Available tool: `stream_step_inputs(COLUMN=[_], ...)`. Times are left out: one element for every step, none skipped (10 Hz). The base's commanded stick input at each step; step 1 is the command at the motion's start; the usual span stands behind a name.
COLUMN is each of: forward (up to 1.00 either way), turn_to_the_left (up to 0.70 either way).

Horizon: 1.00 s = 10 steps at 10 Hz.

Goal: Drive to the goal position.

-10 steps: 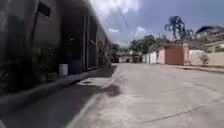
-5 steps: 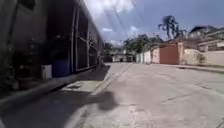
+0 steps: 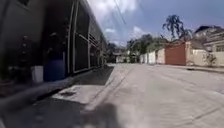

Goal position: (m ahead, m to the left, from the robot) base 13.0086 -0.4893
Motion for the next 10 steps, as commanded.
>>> stream_step_inputs(forward=[1.00, 1.00, 1.00, 1.00, 1.00, 1.00, 1.00, 1.00, 1.00, 1.00], turn_to_the_left=[0.00, 0.00, 0.00, 0.00, 0.00, 0.00, 0.00, 0.00, 0.00, 0.00])
